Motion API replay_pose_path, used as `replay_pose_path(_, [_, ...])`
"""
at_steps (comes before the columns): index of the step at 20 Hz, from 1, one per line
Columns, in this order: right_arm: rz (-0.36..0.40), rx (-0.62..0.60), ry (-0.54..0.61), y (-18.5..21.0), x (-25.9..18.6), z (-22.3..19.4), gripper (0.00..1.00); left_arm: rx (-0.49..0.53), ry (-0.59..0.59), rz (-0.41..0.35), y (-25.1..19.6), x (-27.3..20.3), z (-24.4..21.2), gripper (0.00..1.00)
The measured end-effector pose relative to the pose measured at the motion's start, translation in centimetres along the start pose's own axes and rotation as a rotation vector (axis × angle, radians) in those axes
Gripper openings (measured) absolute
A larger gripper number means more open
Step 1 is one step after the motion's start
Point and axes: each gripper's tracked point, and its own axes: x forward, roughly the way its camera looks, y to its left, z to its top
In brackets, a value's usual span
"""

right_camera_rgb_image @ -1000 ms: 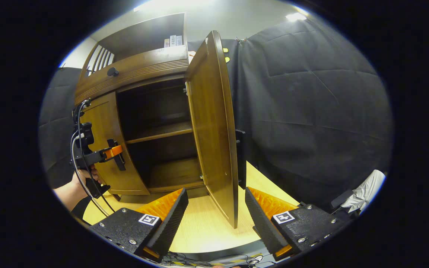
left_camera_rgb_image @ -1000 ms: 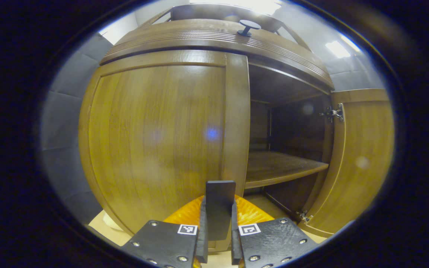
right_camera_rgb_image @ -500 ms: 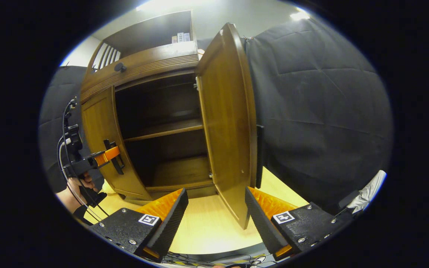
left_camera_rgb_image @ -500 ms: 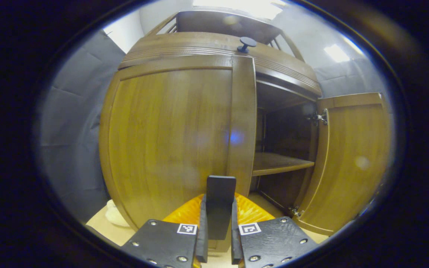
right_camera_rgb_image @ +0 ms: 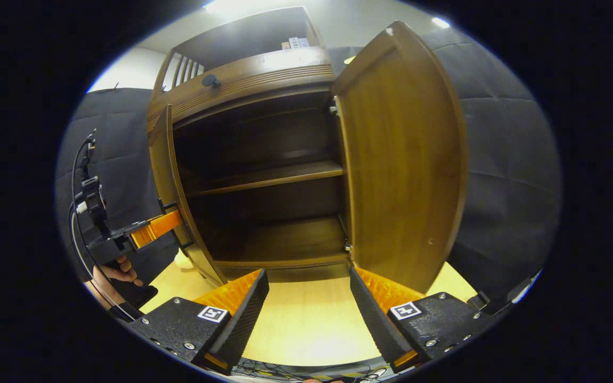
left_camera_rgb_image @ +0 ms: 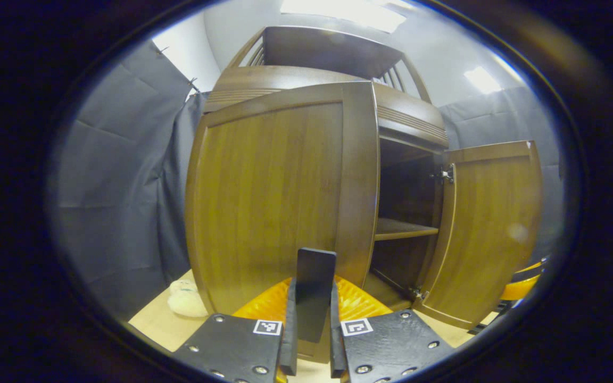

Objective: Open the right door of the double-door shoe cabinet with the right hand, and open the left door with the left hand.

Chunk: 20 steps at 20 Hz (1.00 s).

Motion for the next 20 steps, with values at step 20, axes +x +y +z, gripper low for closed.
replay_pose_path(20, [0.15,-0.02,0.029,5.0,3.7,-0.3,0.95,0.008,-0.024,0.182,6.0,-6.9,1.9,0.14])
